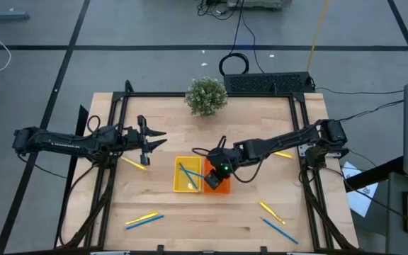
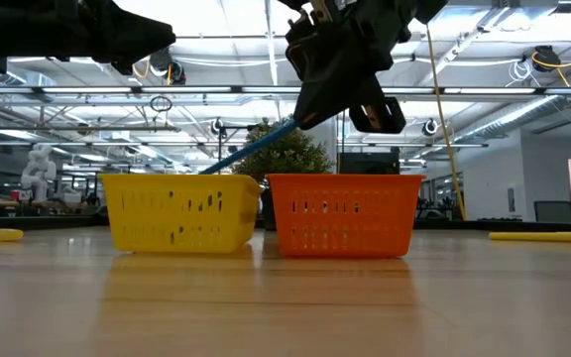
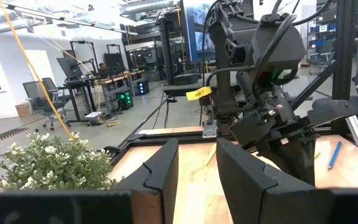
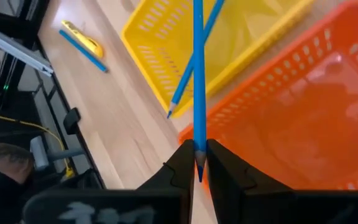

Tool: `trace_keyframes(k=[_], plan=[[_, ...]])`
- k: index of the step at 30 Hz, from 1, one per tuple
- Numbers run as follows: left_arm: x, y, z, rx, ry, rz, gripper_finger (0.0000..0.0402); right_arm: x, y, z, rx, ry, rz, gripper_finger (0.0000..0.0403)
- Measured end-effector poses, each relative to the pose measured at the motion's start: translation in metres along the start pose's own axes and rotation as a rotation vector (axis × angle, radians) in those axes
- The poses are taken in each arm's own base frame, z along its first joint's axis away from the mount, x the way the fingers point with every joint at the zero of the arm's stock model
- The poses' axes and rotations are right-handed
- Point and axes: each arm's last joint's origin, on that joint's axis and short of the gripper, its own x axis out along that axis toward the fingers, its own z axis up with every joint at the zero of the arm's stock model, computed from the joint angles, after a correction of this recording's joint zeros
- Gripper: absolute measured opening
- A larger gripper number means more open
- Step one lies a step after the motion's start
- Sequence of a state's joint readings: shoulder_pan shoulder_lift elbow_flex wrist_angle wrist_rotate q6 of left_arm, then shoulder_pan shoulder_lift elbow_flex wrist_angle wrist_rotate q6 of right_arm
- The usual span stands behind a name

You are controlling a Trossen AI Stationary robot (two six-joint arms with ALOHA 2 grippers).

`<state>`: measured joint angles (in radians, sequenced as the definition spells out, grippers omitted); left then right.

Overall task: Sort pens & pencils
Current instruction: Put the top blue pencil into the yellow bin

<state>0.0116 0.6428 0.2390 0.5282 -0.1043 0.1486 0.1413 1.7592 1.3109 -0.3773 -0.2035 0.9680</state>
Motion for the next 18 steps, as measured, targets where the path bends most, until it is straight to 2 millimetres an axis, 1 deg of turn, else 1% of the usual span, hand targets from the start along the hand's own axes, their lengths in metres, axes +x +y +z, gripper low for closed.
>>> trace_keyframes(k=[7, 14, 18], plan=[[0.0, 0.0, 0.0, 0.0, 0.0, 0.0, 0.0115, -0.0002, 0.0004, 0.0015, -0.099, -0.007, 0.01, 0.0025], [0.0, 0.0, 0.0, 0.0, 0.0, 0.0, 0.0115, -0.0003, -0.0039, -0.0017, -0.071, 0.026, -0.033, 0.0025], [0.0, 0.0, 0.0, -0.002, 0.0, 0.0, 0.0115, 0.0016, -0.0073, -0.0035, -0.084, 0.033, -0.043, 0.0025]])
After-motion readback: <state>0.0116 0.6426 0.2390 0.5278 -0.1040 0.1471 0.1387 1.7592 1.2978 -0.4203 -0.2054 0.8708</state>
